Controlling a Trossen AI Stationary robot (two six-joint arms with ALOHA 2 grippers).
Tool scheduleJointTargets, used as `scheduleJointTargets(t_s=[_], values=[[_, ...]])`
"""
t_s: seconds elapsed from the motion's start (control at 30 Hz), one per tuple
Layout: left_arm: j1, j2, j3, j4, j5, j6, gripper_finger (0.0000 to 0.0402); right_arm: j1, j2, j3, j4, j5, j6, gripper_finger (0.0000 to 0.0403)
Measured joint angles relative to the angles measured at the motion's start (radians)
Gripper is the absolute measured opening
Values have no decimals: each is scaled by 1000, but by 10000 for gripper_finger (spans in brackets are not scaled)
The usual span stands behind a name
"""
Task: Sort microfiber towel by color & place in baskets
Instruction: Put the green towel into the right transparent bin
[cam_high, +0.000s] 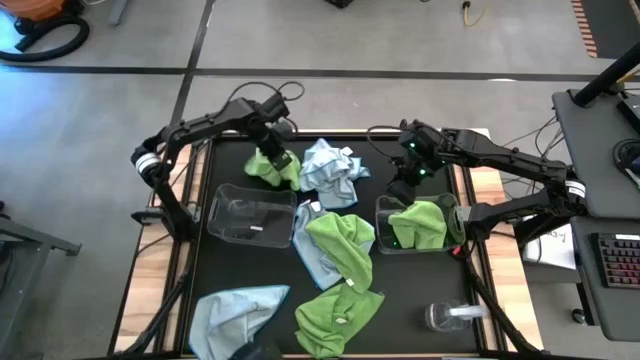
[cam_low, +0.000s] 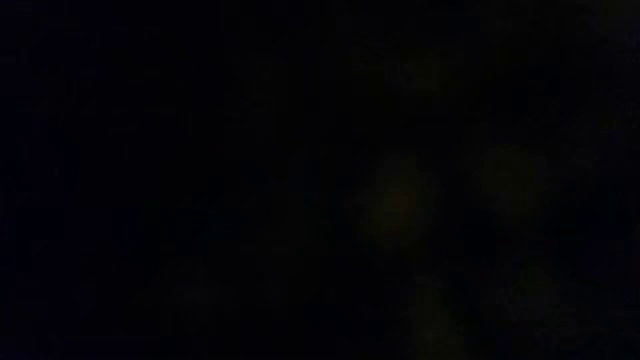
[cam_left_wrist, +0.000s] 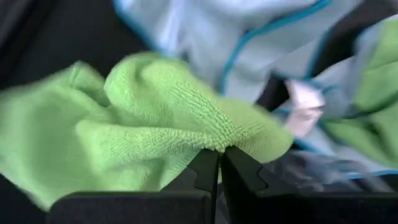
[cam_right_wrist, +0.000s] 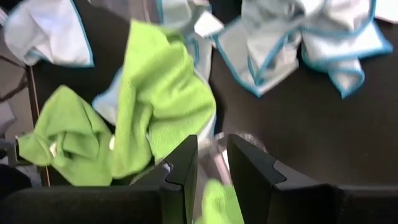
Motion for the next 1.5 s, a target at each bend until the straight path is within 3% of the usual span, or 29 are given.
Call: scheduleJointTargets(t_s=[0.43, 0.67, 1.13, 1.5], values=[[-161, -1, 503, -50, 0, 47, 0, 0, 8, -2, 285, -1, -10, 82], [-209, 6, 685, -51, 0, 28, 0, 0, 23, -3, 396, -2, -72, 86], [-298, 67, 723, -51, 0, -4, 0, 0, 23, -4, 645, -2, -136, 159], [-376, 106, 728, -24, 1, -3, 0, 0, 23, -4, 695, -2, -176, 181]])
